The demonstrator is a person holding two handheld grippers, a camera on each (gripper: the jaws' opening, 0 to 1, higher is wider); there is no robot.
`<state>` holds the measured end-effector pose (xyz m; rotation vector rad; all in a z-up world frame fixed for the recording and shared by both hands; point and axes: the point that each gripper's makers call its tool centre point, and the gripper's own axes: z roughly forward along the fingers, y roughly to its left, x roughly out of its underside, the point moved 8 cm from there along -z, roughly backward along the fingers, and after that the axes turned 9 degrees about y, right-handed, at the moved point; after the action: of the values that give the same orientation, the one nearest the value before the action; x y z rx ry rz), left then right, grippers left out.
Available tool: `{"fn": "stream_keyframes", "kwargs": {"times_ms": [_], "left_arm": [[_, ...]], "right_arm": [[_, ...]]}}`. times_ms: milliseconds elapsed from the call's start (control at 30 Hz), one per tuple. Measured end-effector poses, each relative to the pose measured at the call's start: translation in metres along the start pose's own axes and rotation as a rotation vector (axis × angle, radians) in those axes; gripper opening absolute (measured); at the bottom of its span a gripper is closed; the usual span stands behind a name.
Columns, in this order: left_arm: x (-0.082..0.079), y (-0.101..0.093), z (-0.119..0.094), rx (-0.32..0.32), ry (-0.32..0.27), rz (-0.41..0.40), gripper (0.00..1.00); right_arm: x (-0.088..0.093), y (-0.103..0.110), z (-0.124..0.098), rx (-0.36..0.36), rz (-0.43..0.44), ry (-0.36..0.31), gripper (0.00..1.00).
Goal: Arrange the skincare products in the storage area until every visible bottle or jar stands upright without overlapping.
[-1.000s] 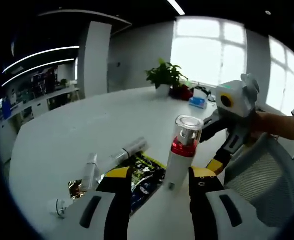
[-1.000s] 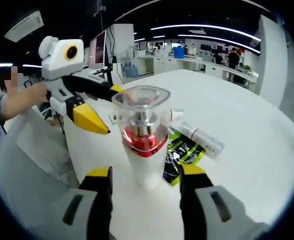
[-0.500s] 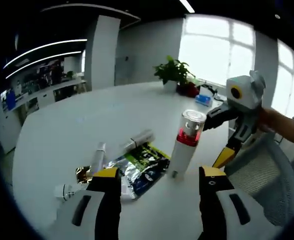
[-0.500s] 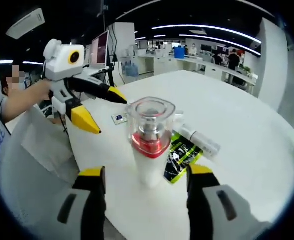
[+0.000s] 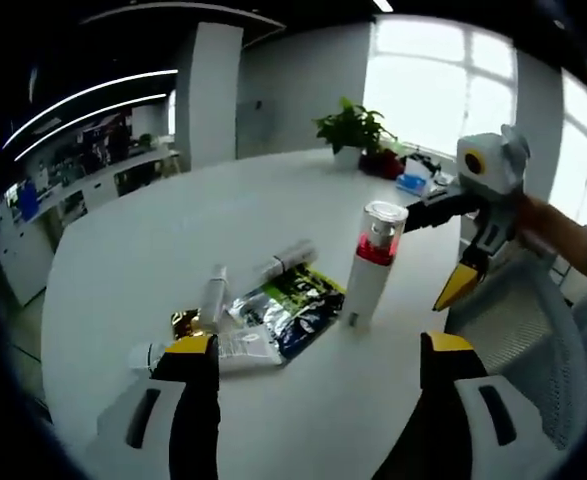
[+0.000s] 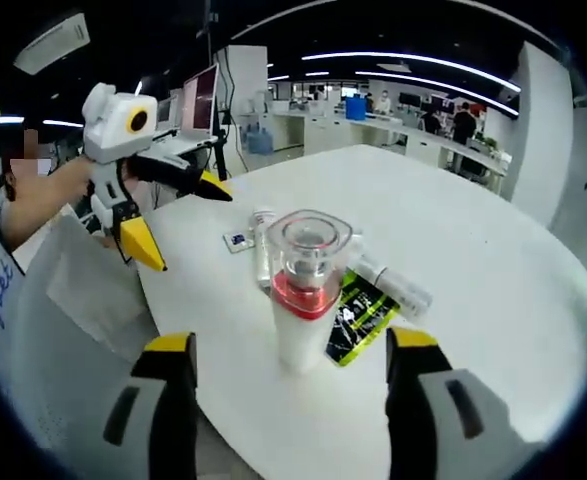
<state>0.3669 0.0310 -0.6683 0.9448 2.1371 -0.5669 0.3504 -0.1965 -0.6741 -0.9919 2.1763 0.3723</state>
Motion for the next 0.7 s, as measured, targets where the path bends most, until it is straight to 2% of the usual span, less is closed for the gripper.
{"fn": "stream_keyframes", "kwargs": {"times_ms": [433, 700], "left_arm": [[0.008, 0.002, -0.016, -0.024, 0.039, 0.016, 0.93], [0.009, 0.007, -0.02, -0.042, 0.064, 0.035, 0.97]], "right_arm": [[-0.002, 0.002, -0.009, 0.017, -0.009, 0.0, 0.9], [-0.003, 0.0, -0.014, 0.05, 0.005, 0.013, 0.99]]}}
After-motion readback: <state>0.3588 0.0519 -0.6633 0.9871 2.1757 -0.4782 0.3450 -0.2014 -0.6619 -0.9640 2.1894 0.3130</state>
